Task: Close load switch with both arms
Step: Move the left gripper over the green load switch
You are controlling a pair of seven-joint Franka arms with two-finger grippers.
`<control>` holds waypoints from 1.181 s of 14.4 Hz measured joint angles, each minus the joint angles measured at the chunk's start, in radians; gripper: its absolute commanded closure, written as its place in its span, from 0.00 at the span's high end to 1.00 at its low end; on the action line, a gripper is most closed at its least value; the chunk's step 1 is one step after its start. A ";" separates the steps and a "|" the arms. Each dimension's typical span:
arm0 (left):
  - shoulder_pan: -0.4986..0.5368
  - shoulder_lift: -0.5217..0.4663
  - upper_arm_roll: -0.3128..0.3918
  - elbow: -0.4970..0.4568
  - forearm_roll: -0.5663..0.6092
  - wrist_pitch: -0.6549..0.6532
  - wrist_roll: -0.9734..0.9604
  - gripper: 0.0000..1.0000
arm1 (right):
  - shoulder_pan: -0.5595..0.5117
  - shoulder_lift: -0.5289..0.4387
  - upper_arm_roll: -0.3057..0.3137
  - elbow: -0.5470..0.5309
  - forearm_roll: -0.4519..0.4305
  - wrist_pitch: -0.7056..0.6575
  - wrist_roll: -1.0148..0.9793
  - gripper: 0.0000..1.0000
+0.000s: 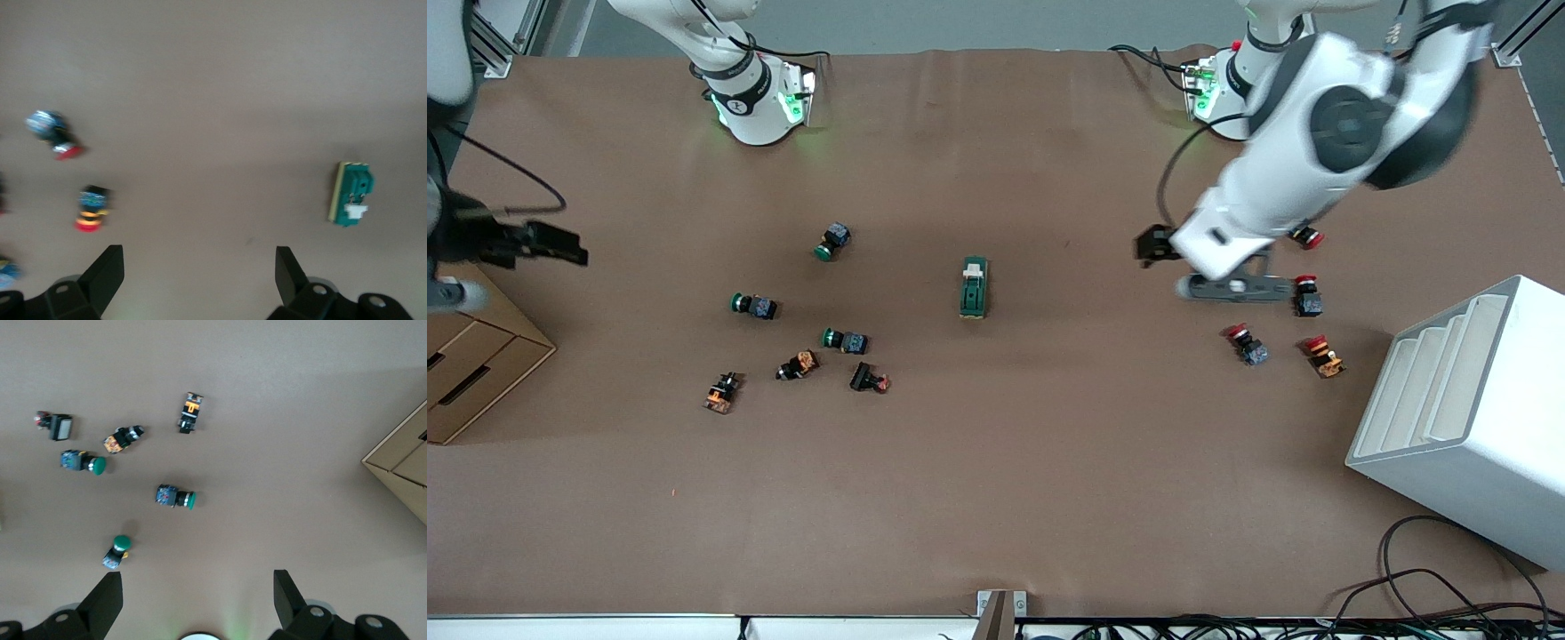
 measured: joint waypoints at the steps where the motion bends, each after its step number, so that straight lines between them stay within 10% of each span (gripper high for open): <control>1: -0.043 0.013 -0.003 -0.024 0.010 0.042 -0.063 1.00 | 0.000 0.018 0.000 0.003 -0.014 0.015 0.000 1.00; 9: -0.368 0.127 -0.009 -0.137 0.259 0.262 -0.674 1.00 | 0.084 0.017 0.021 0.016 0.033 0.017 0.593 1.00; 17: -0.597 0.296 -0.009 -0.163 0.766 0.411 -1.325 0.98 | 0.236 0.038 0.024 0.003 0.202 0.016 1.169 1.00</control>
